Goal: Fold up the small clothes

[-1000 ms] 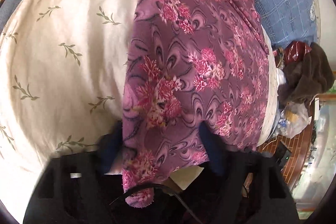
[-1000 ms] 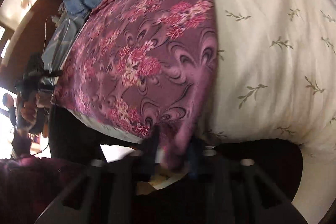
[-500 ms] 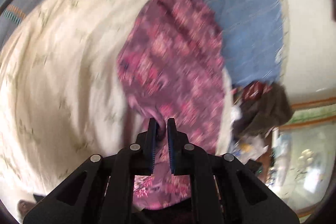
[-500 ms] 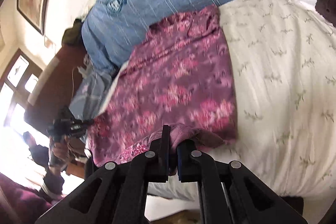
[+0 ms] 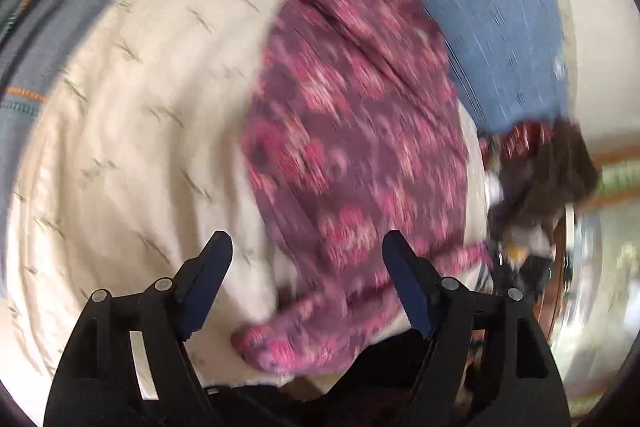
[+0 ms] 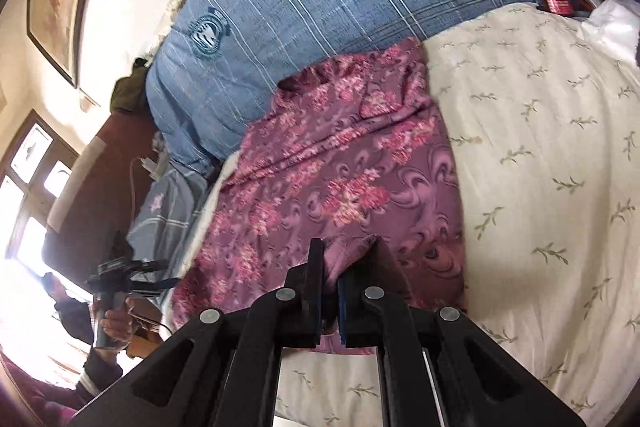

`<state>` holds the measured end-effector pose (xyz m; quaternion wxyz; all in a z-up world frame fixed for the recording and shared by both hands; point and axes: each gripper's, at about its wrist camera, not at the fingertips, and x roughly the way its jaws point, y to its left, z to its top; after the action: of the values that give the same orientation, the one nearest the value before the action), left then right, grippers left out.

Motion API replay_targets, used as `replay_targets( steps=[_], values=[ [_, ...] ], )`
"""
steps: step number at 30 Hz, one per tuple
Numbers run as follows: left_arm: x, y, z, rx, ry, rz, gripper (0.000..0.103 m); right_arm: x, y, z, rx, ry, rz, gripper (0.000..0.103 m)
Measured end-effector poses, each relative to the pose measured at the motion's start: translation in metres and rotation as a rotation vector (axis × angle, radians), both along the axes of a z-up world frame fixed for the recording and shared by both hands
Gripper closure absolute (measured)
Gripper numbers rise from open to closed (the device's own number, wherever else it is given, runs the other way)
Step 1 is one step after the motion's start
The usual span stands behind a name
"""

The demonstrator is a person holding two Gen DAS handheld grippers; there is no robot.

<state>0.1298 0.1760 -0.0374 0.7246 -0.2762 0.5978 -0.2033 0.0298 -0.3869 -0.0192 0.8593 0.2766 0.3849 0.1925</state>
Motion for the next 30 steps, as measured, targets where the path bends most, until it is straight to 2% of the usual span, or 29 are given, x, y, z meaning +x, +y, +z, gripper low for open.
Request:
replay_targets(
  steps=[2,7,9,10,12,15,19,25,30],
  values=[
    [-0.01,-0.01,-0.001,-0.037,-0.014,-0.054,0.023,-0.005,-0.002,-0.006,0.009,0.015,-0.014,0.098],
    [-0.028,-0.041,-0.017,0.045,-0.002,-0.191,0.023,-0.016,-0.007,-0.015,0.029,0.04,-0.038,0.098],
    [-0.036,-0.049,-0.022,0.087,-0.002,-0.227,0.061,-0.023,-0.007,-0.015,0.028,0.03,-0.035,0.098],
    [-0.04,-0.052,-0.024,0.094,0.003,-0.25,0.097,-0.026,-0.007,-0.014,0.023,0.025,-0.033,0.098],
    [-0.045,-0.048,-0.021,0.063,0.001,-0.232,0.099,-0.031,-0.008,-0.011,0.021,0.016,-0.028,0.098],
    [-0.045,-0.039,0.0,0.02,-0.069,-0.18,0.099,-0.032,-0.011,-0.005,0.035,-0.002,-0.034,0.098],
    [-0.029,-0.025,0.036,-0.066,-0.181,-0.072,0.099,-0.023,-0.019,0.007,0.103,-0.042,-0.057,0.098],
    [0.029,-0.023,0.048,-0.128,-0.22,0.054,0.099,0.016,-0.032,0.022,0.154,-0.085,-0.097,0.098],
    [0.092,-0.029,0.043,-0.143,-0.214,0.114,0.099,0.074,-0.042,0.025,0.179,-0.084,-0.136,0.098]
  ],
)
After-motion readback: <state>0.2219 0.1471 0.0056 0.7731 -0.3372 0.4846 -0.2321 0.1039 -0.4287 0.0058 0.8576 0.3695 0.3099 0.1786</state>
